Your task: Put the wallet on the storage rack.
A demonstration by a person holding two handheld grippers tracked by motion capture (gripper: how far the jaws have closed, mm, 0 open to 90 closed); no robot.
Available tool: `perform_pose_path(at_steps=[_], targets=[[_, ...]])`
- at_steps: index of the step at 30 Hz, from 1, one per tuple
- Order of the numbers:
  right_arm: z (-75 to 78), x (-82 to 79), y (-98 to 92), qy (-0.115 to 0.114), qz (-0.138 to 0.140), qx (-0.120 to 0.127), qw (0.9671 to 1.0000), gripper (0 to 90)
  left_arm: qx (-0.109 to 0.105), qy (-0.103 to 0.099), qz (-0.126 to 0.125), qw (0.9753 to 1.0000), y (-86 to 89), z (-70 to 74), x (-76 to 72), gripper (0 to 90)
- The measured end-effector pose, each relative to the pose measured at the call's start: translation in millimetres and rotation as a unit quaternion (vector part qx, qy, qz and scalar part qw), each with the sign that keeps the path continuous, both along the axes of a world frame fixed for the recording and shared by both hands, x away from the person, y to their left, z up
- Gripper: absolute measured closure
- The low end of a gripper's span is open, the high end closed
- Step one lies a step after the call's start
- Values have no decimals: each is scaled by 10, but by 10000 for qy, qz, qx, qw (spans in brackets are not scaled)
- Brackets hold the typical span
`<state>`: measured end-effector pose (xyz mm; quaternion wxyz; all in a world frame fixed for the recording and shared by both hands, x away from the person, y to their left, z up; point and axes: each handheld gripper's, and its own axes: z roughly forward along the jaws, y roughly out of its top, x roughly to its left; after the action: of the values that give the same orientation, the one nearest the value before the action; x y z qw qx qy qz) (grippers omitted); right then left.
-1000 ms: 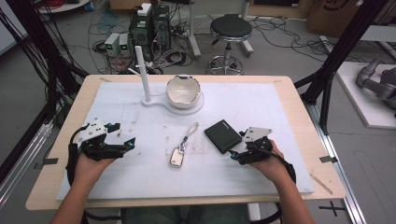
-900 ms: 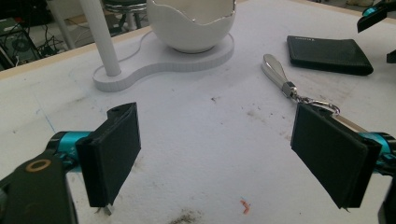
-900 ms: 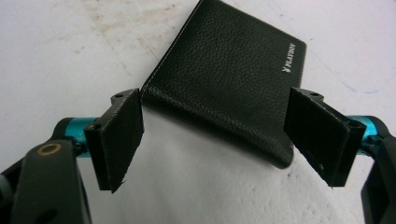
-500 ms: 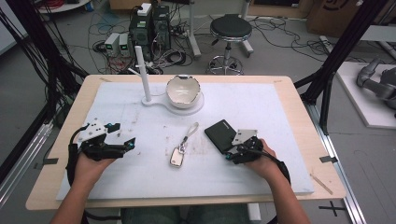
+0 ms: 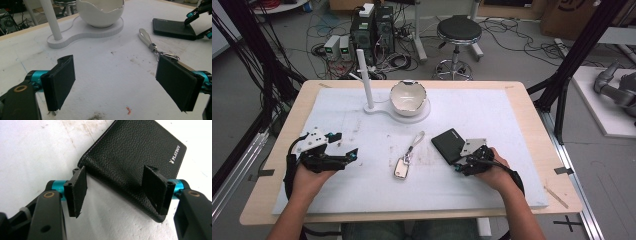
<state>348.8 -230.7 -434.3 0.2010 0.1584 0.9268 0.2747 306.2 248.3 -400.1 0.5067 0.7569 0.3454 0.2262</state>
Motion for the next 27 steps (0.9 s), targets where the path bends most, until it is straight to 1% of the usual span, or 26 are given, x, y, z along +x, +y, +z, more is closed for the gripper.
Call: perform_pose_path(at_steps=[1,2,4,5,6,8,9,10,11,12,14,15,16,17,18,20,21,22,23,24,25,26,27], targets=[[0,0,0,0,0,0,10000,394,-10,-5,-16,10000,-7,1,-1,159],[5,0,-5,47,-12,33,10000,450,-1,-10,-31,10000,-12,3,-1,159],[11,-7,0,-86,-35,-18,10000,539,2,0,-24,10000,-25,3,-3,159],[11,-7,0,-86,-35,-18,10000,539,3,0,-31,10000,-29,2,-3,159],[8,-9,18,-229,10,-105,9997,588,11,-2,-37,10000,-31,1,-2,159],[-4,-22,44,-378,9,-160,9992,630,10,4,-31,10000,-33,-2,-1,159],[-3,-35,60,-453,22,-242,9987,651,1,8,-24,10000,-33,-4,-3,159],[-11,-47,76,-514,21,-252,9984,672,6,12,-23,10000,-31,-4,-4,159],[-11,-47,76,-514,21,-252,9984,672,6,12,-23,10000,-31,-4,-4,159],[-12,-58,88,-577,0,-286,9979,693,2,12,-14,10000,-30,-4,-5,159],[-17,-75,105,-696,6,-343,9970,741,-5,11,-24,10000,-28,-3,-8,159],[-22,-85,114,-755,-21,-337,9966,781,2,10,-28,10000,-25,-1,-9,159],[-18,-95,119,-806,2,-385,9960,813,-10,11,-28,10000,-25,-1,-11,159],[-21,-105,128,-845,-18,-364,9958,836,-11,6,-29,10000,-23,0,-12,159],[-13,-109,135,-856,-19,-395,9955,846,-17,0,-27,10000,-22,1,-12,159],[-16,-116,137,-857,-19,-384,9956,845,-20,-1,-24,10000,-17,2,-10,159],[-5,-117,130,-801,4,-353,9962,808,-24,2,-19,10000,-14,2,-9,159],[-5,-112,129,-756,39,-320,9966,731,-31,-2,-24,10000,-8,2,-6,159],[-5,-112,129,-756,39,-320,9966,731,-31,-2,-24,10000,-8,2,-6,159],[-5,-95,125,-561,12,-243,9981,569,-26,1,-8,10000,-4,3,-6,159],[-5,-95,125,-561,12,-243,9981,569,-36,1,-6,10000,-3,2,-6,159],[-5,-84,120,-527,-29,-284,9982,528,-24,-4,-17,10000,3,3,-4,159],[-4,-75,111,-529,-59,-255,9983,488,-24,-4,-17,10000,4,4,-3,159]])
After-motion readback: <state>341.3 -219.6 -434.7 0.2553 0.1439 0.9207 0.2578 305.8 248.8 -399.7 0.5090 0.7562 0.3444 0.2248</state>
